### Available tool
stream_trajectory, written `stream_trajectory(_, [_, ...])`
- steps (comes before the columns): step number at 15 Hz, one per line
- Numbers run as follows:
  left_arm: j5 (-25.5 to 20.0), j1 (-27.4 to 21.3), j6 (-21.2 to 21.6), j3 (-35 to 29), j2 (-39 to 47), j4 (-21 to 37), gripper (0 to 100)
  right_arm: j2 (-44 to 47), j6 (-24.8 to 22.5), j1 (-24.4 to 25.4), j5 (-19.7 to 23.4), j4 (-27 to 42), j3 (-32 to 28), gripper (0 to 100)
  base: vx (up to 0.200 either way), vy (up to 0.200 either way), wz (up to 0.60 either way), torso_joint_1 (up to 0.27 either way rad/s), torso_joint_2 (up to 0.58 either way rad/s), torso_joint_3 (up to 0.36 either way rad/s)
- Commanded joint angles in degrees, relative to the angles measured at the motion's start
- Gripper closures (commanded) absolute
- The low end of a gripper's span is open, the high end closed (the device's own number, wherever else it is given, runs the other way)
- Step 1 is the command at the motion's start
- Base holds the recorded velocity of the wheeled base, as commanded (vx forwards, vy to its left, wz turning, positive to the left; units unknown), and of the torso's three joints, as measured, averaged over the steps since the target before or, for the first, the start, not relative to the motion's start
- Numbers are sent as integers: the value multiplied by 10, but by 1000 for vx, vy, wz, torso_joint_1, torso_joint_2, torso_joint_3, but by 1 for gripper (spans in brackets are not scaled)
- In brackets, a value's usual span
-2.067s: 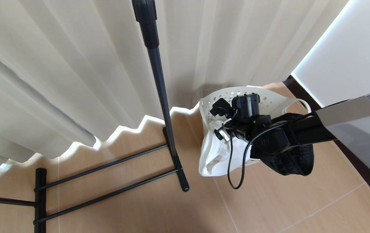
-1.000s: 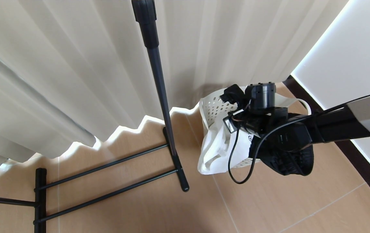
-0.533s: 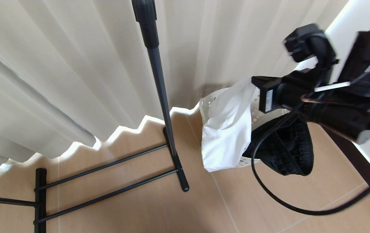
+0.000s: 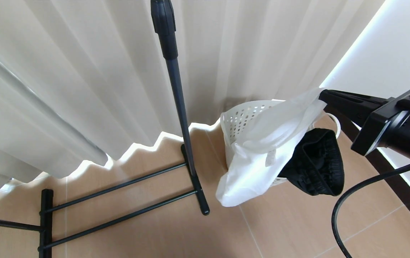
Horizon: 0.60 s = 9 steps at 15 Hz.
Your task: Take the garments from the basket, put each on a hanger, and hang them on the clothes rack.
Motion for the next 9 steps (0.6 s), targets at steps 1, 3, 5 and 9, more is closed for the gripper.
stream_trajectory(1, [0, 0, 0, 0, 1, 0, 0, -8, 0, 0, 1, -2, 3, 100, 0, 0, 0, 2, 7, 178])
stream_trajectory(3, [0, 0, 0, 0, 1, 0, 0, -9, 1, 0, 1, -5, 4, 100, 0, 0, 0, 2, 5, 190])
stream_trajectory(5, [0, 0, 0, 0, 1, 0, 0, -10, 3, -1, 2, -7, 6, 100, 0, 0, 0, 0, 0, 205])
stream_trajectory(9, [0, 0, 0, 0, 1, 0, 0, -9, 3, -32, 24, -16, 8, 100, 0, 0, 0, 0, 2, 201])
